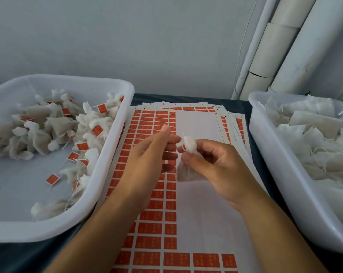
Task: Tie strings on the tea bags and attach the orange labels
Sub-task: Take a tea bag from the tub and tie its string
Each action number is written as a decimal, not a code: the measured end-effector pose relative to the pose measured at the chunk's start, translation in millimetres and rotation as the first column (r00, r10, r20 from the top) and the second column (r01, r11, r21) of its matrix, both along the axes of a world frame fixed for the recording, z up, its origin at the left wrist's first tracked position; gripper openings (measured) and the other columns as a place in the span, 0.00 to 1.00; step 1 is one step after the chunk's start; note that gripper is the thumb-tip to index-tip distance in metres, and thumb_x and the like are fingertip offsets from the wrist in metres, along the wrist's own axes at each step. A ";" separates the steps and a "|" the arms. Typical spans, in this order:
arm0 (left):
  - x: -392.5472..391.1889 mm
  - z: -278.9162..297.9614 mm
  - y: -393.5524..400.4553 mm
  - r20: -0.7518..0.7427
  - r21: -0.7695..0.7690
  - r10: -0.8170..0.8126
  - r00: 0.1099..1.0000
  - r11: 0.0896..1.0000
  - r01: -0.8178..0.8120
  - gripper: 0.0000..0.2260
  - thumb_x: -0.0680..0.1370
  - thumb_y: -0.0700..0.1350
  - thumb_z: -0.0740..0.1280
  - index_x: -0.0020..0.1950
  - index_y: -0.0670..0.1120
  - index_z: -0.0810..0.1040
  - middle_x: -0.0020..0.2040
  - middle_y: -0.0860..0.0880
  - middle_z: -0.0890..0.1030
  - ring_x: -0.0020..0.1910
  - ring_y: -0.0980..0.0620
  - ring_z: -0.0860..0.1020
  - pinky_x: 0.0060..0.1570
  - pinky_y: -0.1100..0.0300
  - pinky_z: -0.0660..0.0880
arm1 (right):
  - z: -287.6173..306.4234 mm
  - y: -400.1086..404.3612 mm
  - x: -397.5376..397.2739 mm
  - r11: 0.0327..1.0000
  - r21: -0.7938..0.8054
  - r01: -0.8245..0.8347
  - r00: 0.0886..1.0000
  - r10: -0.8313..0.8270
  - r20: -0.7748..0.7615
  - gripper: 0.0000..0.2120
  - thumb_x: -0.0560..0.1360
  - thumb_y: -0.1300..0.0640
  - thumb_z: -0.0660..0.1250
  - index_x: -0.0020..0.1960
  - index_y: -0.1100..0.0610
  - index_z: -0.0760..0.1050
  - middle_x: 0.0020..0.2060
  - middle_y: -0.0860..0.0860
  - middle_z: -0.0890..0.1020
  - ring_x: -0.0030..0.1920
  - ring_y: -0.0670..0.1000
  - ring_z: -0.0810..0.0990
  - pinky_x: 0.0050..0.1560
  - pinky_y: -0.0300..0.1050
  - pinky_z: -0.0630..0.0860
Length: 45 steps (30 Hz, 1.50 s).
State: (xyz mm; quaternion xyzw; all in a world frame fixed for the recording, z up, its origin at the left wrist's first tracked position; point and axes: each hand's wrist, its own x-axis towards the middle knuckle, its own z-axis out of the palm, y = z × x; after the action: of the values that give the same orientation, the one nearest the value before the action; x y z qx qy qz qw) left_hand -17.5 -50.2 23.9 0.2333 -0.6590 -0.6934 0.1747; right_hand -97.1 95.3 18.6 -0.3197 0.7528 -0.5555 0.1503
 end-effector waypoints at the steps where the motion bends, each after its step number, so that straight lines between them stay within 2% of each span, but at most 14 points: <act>1: 1.7 1.4 0.5 0.012 -0.029 -0.028 1.000 0.999 0.029 0.16 0.78 0.68 0.60 0.49 0.63 0.84 0.48 0.57 0.86 0.49 0.57 0.85 0.53 0.53 0.82 | 0.7 0.1 0.3 1.000 0.002 -0.016 1.000 0.016 0.001 0.17 0.72 0.38 0.69 0.56 0.43 0.83 0.50 0.37 0.85 0.55 0.42 0.83 0.55 0.45 0.83; 3: 4.6 4.3 1.9 0.034 -0.063 -0.077 0.996 0.995 0.079 0.18 0.72 0.72 0.60 0.49 0.66 0.84 0.47 0.59 0.86 0.48 0.61 0.84 0.54 0.54 0.81 | 1.6 0.2 1.3 0.999 0.011 -0.039 0.999 0.039 0.009 0.16 0.72 0.38 0.68 0.56 0.43 0.83 0.50 0.38 0.86 0.55 0.44 0.84 0.56 0.48 0.83; 4: 5.3 4.8 2.3 0.034 -0.064 -0.104 0.994 0.992 0.106 0.19 0.71 0.71 0.61 0.49 0.64 0.85 0.47 0.58 0.86 0.49 0.61 0.84 0.55 0.53 0.80 | 1.9 0.2 1.8 0.999 0.016 -0.047 0.999 0.047 0.013 0.17 0.72 0.38 0.68 0.56 0.43 0.83 0.50 0.38 0.86 0.55 0.45 0.84 0.56 0.49 0.83; 9: 6.7 6.6 2.2 -0.021 -0.031 -0.116 0.993 0.993 0.115 0.13 0.77 0.60 0.67 0.48 0.54 0.87 0.47 0.52 0.87 0.50 0.54 0.84 0.60 0.49 0.78 | 2.9 0.2 3.8 0.996 0.037 -0.076 0.997 0.075 0.016 0.17 0.72 0.39 0.68 0.57 0.44 0.83 0.50 0.40 0.86 0.55 0.47 0.84 0.57 0.52 0.83; 14: 6.9 6.7 2.9 -0.095 -0.094 -0.051 0.994 0.995 0.042 0.14 0.77 0.59 0.67 0.45 0.51 0.85 0.44 0.52 0.86 0.47 0.54 0.85 0.50 0.59 0.77 | 3.6 0.7 3.8 0.996 0.019 -0.089 0.995 0.088 0.039 0.17 0.72 0.41 0.69 0.58 0.45 0.83 0.49 0.41 0.86 0.55 0.48 0.85 0.57 0.51 0.83; 18: 7.9 9.2 3.8 -0.169 -0.108 0.040 0.985 0.992 -0.059 0.16 0.74 0.61 0.66 0.44 0.50 0.84 0.42 0.53 0.85 0.44 0.55 0.84 0.47 0.62 0.78 | 3.7 3.3 2.4 0.990 -0.058 -0.125 0.979 0.133 0.154 0.15 0.73 0.43 0.70 0.55 0.48 0.85 0.49 0.45 0.87 0.55 0.50 0.85 0.54 0.47 0.83; 24: 11.3 15.5 2.8 -0.220 -0.024 0.161 0.962 0.985 -0.171 0.15 0.76 0.59 0.67 0.46 0.48 0.82 0.40 0.52 0.86 0.36 0.56 0.85 0.32 0.69 0.77 | 6.7 7.3 0.3 0.970 -0.124 -0.209 0.937 0.235 0.259 0.12 0.74 0.44 0.72 0.56 0.45 0.84 0.53 0.47 0.86 0.58 0.51 0.84 0.56 0.46 0.82; 28: 10.4 18.6 1.3 -0.228 -0.006 0.262 0.938 0.963 -0.270 0.16 0.72 0.64 0.67 0.46 0.53 0.82 0.43 0.54 0.87 0.41 0.52 0.87 0.35 0.62 0.81 | 10.9 10.9 -2.3 0.971 -0.060 -0.232 0.952 0.240 0.192 0.12 0.74 0.43 0.72 0.55 0.45 0.84 0.53 0.45 0.87 0.57 0.48 0.84 0.54 0.38 0.81; 31: 8.5 17.1 5.0 -0.254 -0.007 0.332 0.908 0.938 -0.345 0.14 0.74 0.62 0.67 0.46 0.53 0.82 0.42 0.54 0.86 0.41 0.53 0.87 0.35 0.66 0.80 | 14.5 15.6 -6.2 0.986 0.033 -0.163 0.985 0.160 0.070 0.10 0.71 0.39 0.71 0.50 0.39 0.84 0.48 0.39 0.86 0.53 0.40 0.83 0.44 0.26 0.77; 33: 7.7 17.0 7.4 -0.275 -0.031 0.354 0.894 0.926 -0.377 0.13 0.76 0.61 0.66 0.46 0.53 0.82 0.41 0.55 0.86 0.40 0.55 0.86 0.34 0.68 0.79 | 14.0 18.6 -10.8 0.990 0.101 -0.095 0.995 0.097 -0.008 0.09 0.70 0.38 0.71 0.49 0.37 0.83 0.47 0.37 0.85 0.52 0.38 0.82 0.41 0.24 0.75; 37: 6.1 17.1 7.0 -0.270 -0.047 0.364 0.891 0.920 -0.390 0.14 0.76 0.61 0.65 0.46 0.53 0.83 0.40 0.58 0.85 0.38 0.61 0.84 0.31 0.74 0.75 | 10.3 19.9 -14.2 0.987 0.156 -0.045 0.997 0.053 -0.049 0.09 0.71 0.38 0.71 0.48 0.39 0.83 0.46 0.36 0.84 0.51 0.38 0.82 0.40 0.29 0.78; 40: 5.1 13.9 6.9 -0.228 -0.067 0.349 0.909 0.926 -0.372 0.15 0.77 0.63 0.65 0.43 0.54 0.83 0.40 0.58 0.85 0.37 0.62 0.83 0.31 0.77 0.72 | 6.1 16.5 -11.9 0.966 0.254 -0.043 0.995 0.065 -0.079 0.13 0.71 0.35 0.71 0.51 0.39 0.82 0.46 0.35 0.83 0.49 0.38 0.81 0.45 0.36 0.79; 43: 5.3 13.2 5.0 -0.233 -0.062 0.351 0.907 0.925 -0.374 0.17 0.75 0.64 0.65 0.43 0.53 0.83 0.39 0.55 0.85 0.35 0.60 0.83 0.31 0.73 0.75 | 5.6 14.6 -9.0 0.947 0.314 -0.073 0.993 0.100 -0.070 0.17 0.68 0.32 0.69 0.53 0.38 0.80 0.46 0.34 0.82 0.48 0.37 0.81 0.45 0.37 0.78; 45: 5.7 13.4 1.7 -0.223 -0.048 0.354 0.908 0.927 -0.373 0.18 0.73 0.67 0.65 0.44 0.53 0.83 0.40 0.53 0.85 0.37 0.55 0.84 0.36 0.67 0.79 | 4.6 14.8 -8.6 0.933 0.351 -0.083 0.989 0.119 -0.084 0.15 0.69 0.33 0.70 0.53 0.37 0.79 0.47 0.33 0.81 0.48 0.36 0.80 0.44 0.36 0.77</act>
State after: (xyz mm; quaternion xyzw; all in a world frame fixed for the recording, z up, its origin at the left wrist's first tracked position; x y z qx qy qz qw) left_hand -11.8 -48.5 37.3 0.2690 -0.6122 -0.6393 0.3797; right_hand -105.7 110.1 23.2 -0.3549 0.8281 -0.3883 0.1935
